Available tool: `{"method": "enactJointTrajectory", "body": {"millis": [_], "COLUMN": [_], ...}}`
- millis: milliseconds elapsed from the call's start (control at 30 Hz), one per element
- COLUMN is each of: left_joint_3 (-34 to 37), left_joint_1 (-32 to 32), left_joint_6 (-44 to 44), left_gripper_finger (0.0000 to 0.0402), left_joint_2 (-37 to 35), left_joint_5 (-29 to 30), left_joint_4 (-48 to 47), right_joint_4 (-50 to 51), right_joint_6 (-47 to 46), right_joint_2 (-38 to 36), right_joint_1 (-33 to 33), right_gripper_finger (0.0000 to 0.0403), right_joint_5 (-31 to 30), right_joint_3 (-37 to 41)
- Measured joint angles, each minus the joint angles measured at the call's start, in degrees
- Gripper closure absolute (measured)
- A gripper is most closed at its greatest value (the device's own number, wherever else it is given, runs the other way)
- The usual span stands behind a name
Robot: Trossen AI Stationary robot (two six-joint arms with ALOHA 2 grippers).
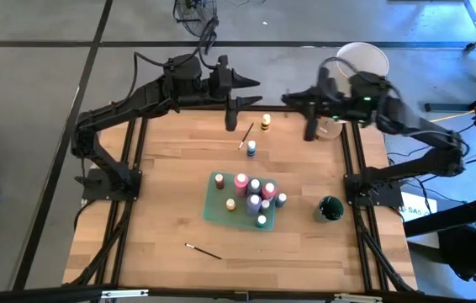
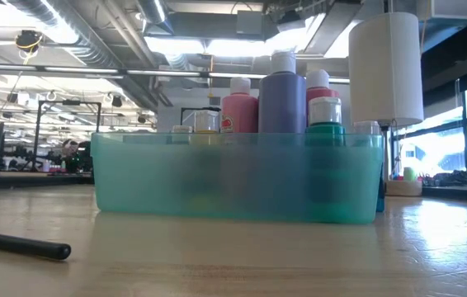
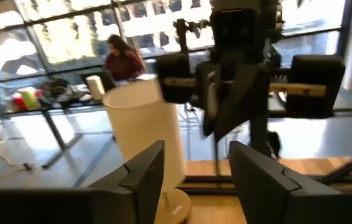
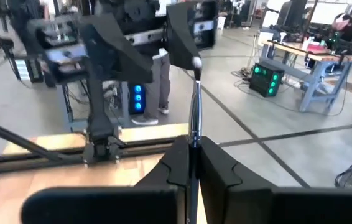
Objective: Pick & Place Paint Supplies
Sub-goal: Put the black eyeshadow brush into the green cup
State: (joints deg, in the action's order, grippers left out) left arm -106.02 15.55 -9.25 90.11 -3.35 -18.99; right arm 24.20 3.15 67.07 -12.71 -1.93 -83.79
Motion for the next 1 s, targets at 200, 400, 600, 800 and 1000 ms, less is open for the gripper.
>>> {"method": "enactJointTrajectory", "body": {"millis": [200, 400, 600, 800, 1000], "left_joint_3": [-0.02, -0.02, -0.02, -0.02, -0.02], "left_joint_1": [-0.01, 0.0, -0.96, -2.59, -5.31], "left_joint_6": [0.13, 1.19, 5.92, 11.58, 15.29], "left_gripper_finger": [0.0226, 0.023, 0.0229, 0.023, 0.023], "left_joint_2": [-1.92, -3.95, -5.07, -5.09, -5.09], "left_joint_5": [7.73, 11.19, 11.23, 10.93, 10.88], "left_joint_4": [-2.16, -6.77, -13.34, -18.21, -20.42], "right_joint_4": [6.44, 13.83, 18.38, 21.96, 21.91], "right_joint_6": [-3.67, -5.51, -12.01, -15.26, -19.12], "right_joint_2": [-9.18, -19.83, -28.51, -34.49, -40.49], "right_joint_1": [0.0, -0.01, 0.0, 0.0, -0.04], "right_gripper_finger": [0.0387, 0.0387, 0.0387, 0.0387, 0.0387], "right_joint_5": [0.02, 0.46, 0.69, 5.77, 14.41], "right_joint_3": [0.0, -0.02, 0.18, 2.62, 6.9]}}
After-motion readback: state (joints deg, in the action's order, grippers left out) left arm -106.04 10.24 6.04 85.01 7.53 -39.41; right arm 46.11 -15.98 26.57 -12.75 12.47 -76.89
